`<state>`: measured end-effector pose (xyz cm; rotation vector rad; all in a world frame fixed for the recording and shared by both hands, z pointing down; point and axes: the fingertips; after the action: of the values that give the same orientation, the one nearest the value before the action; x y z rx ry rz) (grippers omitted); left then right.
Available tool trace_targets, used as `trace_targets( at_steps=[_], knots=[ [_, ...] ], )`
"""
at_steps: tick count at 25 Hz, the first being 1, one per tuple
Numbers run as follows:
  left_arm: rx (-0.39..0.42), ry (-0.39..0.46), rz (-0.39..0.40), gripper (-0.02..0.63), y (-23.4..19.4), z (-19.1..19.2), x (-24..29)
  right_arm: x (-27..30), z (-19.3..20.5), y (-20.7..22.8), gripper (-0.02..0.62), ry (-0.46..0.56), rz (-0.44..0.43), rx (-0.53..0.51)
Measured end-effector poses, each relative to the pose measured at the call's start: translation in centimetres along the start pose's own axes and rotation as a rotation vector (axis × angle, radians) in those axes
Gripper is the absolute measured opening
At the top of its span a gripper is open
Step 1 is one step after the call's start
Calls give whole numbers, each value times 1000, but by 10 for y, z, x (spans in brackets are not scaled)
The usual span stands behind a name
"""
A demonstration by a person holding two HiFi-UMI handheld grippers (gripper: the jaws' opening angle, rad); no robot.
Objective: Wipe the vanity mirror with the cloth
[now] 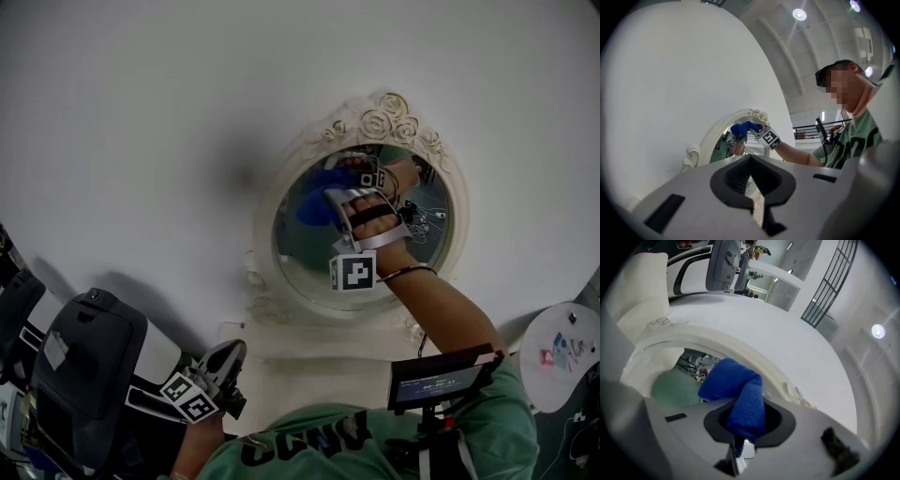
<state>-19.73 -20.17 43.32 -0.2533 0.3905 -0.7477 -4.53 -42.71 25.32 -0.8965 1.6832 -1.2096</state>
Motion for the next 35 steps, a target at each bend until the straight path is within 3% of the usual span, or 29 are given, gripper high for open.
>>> trace_targets(
  at_steps=[5, 14, 23, 30, 35],
  knots=[
    [4, 20, -43, 0, -11, -5, -23, 31, -49, -10, 52, 48, -27, -16],
    [-5, 33, -52, 0, -15, -4, -27, 38, -38, -19, 51, 32, -60, 2],
    [-13, 5, -6, 0, -7, 2, -4, -7, 73, -20, 51, -115, -38, -25],
    [-22, -15, 23, 0, -3, 7, 11, -50, 178, -30, 52, -281, -49, -47],
    [-22, -17, 25, 0, -4, 9, 12, -73, 230, -33, 51, -391, -53, -64]
  ],
)
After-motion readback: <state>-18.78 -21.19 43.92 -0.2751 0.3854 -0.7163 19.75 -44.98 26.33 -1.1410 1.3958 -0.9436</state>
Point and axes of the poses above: the fingertips, and each gripper's own axes: x forward along the fingers, y to its right, z out of its underside
